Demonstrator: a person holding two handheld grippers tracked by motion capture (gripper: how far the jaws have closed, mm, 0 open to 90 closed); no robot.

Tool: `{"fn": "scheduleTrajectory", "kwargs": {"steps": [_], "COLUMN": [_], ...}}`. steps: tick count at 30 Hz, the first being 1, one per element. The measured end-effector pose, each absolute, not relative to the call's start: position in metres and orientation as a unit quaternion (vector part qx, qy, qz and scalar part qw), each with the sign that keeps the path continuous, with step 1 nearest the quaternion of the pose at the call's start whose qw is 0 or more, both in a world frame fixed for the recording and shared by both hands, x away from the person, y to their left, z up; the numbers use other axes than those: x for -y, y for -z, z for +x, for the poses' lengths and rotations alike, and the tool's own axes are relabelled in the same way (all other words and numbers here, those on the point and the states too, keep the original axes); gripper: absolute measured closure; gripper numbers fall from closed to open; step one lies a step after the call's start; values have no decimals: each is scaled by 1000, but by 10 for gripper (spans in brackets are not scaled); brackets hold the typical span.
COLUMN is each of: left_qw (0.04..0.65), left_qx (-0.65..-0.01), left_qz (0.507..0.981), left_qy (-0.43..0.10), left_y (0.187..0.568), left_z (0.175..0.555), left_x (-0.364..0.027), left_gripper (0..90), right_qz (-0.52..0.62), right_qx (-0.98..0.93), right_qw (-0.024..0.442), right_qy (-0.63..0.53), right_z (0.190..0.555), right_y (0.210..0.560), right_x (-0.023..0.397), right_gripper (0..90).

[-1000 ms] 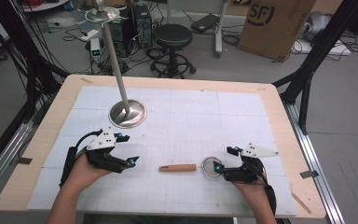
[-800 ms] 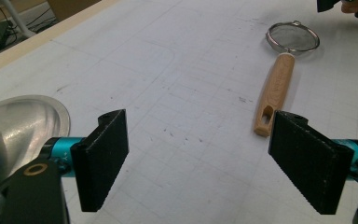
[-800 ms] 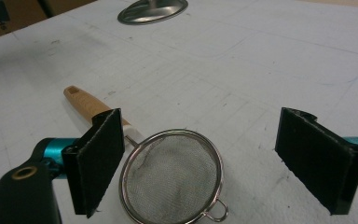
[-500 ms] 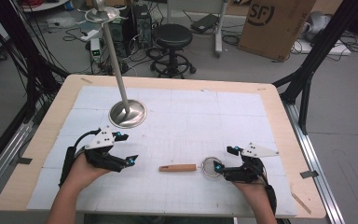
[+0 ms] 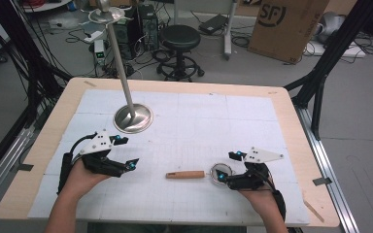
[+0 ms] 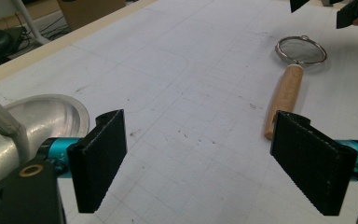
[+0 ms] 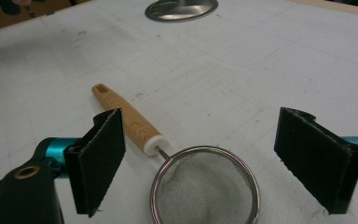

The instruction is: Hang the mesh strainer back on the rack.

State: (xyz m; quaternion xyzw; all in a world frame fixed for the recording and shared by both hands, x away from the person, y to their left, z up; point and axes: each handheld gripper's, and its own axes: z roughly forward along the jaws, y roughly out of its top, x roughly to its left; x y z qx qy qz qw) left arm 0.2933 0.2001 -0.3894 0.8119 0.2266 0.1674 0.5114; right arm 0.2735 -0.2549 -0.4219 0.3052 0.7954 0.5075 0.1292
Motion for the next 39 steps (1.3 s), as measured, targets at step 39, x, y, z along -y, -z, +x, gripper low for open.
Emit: {"fn": "scheduleTrajectory", "kwargs": {"steps": [39], "left_qw": [517], "left_qx": [-228], "left_qz": [806], "left_qy": [-175], "left_y": [386], "left_z": [291], "left_x": [-209], "left_gripper": [194], "right_qz": [180], "right_qx": [-936], "right_qw": [58], "right_qy": [-298], "right_z": [306], "right_y": [414], "right_x": [175], "right_gripper": [410]}}
